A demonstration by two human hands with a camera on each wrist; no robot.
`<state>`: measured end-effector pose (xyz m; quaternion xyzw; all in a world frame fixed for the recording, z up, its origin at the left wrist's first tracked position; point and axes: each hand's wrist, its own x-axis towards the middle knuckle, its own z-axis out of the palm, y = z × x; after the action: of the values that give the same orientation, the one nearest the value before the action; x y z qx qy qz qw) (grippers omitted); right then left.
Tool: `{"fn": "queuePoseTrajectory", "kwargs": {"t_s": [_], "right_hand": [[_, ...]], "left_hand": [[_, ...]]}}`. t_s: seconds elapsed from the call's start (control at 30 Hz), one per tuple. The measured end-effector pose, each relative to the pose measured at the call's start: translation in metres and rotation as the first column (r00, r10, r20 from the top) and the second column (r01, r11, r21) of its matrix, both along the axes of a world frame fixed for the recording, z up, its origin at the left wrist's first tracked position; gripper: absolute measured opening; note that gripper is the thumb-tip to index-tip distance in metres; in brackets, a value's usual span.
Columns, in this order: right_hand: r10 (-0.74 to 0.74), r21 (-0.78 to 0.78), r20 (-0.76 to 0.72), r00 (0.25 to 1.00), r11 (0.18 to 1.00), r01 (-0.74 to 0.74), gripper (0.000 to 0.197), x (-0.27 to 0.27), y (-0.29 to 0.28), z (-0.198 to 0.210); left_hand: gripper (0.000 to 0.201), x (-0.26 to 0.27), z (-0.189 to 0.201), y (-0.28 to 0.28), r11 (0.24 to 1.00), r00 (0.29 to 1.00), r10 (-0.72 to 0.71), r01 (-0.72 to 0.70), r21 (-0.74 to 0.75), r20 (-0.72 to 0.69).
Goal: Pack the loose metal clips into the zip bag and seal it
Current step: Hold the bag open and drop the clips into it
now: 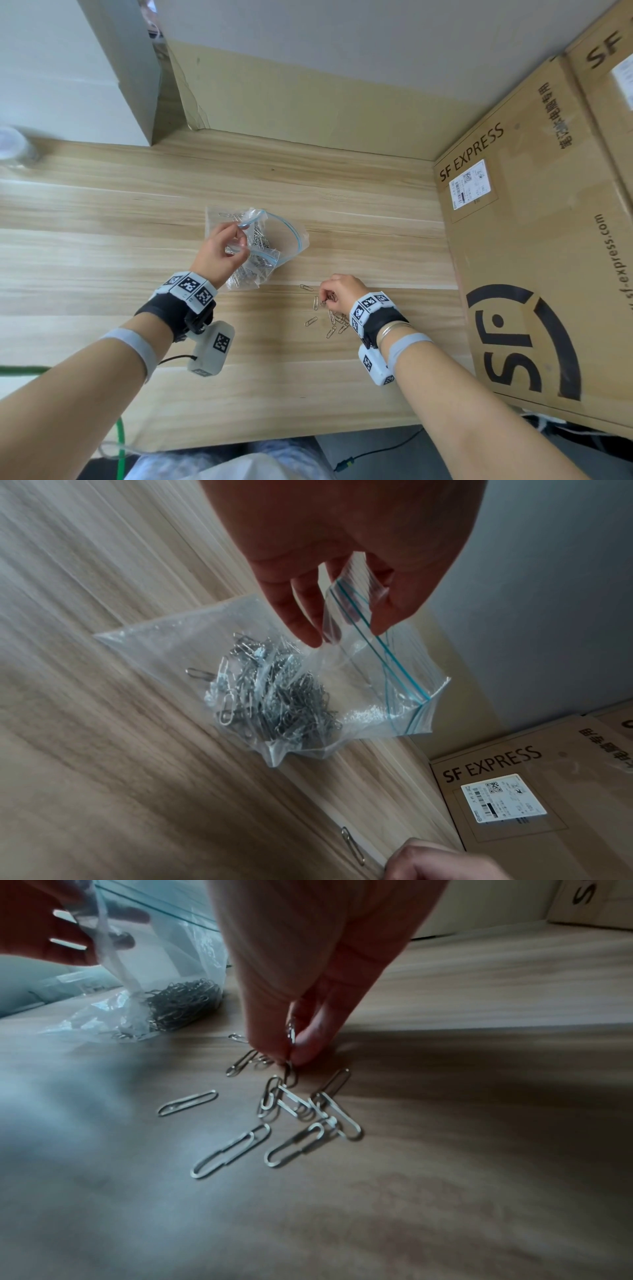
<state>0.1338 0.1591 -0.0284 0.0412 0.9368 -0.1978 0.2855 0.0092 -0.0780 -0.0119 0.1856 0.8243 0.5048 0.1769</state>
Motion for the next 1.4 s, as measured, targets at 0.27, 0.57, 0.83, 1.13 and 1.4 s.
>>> {"fn": "queuePoseTrajectory", "kwargs": {"t_s": [0.27,0.57,0.83,1.13,1.4], "right_hand": [[-0.087,-0.024,-0.049,0.995,0.996,0.086,0.014,0.005,0.000,-0.001],[-0.121,0.036,0.030,0.992,0.992,0.120,0.015,-0.002,-0.005,0.001],[-0.024,0.036,0.041,0.999,0.999,0.023,0.014,-0.003,-0.010,0.002],[-0.007,0.069,0.054,0.999,0.998,0.003,0.021,-0.003,-0.009,0.005],[-0.249,-0.137,-0.186,0.951,0.964,0.226,0.013,-0.039,-0.012,0.058]], "left_hand": [[0.036,0.002,0.000,-0.004,1.000,1.000,0.004,-0.004,0.004,0.002],[0.034,0.004,0.000,-0.005,1.000,1.000,0.009,-0.009,0.006,0.003],[0.033,0.004,-0.002,-0.007,1.000,1.000,0.009,-0.009,0.007,-0.007],[0.033,0.006,-0.003,-0.006,1.000,1.000,0.019,-0.019,0.024,-0.002],[0.026,0.005,-0.003,-0.004,1.000,0.999,0.012,-0.011,0.024,-0.036]]}}
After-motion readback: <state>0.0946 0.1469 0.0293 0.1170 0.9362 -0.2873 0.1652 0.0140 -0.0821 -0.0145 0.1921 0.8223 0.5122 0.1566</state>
